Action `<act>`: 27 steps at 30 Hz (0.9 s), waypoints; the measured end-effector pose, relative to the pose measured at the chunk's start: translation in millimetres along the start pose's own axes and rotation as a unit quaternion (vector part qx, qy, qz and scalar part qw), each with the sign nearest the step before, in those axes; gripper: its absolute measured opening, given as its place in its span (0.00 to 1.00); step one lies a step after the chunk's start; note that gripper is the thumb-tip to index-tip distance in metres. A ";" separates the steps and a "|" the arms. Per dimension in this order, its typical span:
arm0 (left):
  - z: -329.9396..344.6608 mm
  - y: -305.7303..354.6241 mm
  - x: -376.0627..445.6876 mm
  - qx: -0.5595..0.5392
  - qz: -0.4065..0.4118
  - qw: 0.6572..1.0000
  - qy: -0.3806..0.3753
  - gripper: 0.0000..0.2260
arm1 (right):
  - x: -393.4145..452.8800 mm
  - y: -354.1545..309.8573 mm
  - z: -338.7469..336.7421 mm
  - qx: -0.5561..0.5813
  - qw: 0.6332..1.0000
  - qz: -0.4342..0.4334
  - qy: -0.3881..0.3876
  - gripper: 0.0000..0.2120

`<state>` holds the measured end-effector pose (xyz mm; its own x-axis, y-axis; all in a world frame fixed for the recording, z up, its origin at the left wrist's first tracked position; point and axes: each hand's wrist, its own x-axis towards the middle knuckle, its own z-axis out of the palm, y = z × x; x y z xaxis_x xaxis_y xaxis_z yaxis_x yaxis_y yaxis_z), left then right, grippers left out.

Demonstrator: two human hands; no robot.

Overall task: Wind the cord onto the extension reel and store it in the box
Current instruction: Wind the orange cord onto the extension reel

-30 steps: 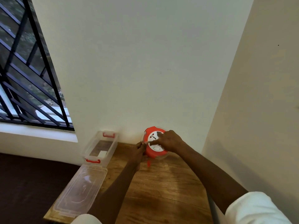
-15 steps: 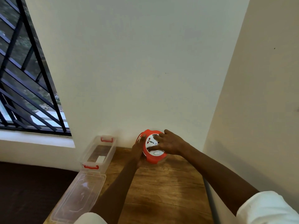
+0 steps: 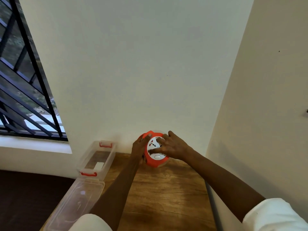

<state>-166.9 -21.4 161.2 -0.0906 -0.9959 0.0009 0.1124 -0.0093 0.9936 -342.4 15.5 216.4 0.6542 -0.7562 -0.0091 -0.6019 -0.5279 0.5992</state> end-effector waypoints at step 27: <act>16.4 -11.9 -20.7 -0.067 -0.009 0.993 0.101 0.18 | 28.1 -54.8 15.8 0.757 0.381 0.524 0.079 0.26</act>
<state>-182.6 0.8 151.2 0.1053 -0.9931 -0.0525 0.2436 -0.0254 0.9695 -298.3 17.1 170.8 -0.3626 -0.8888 -0.2802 -0.0663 0.3246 -0.9435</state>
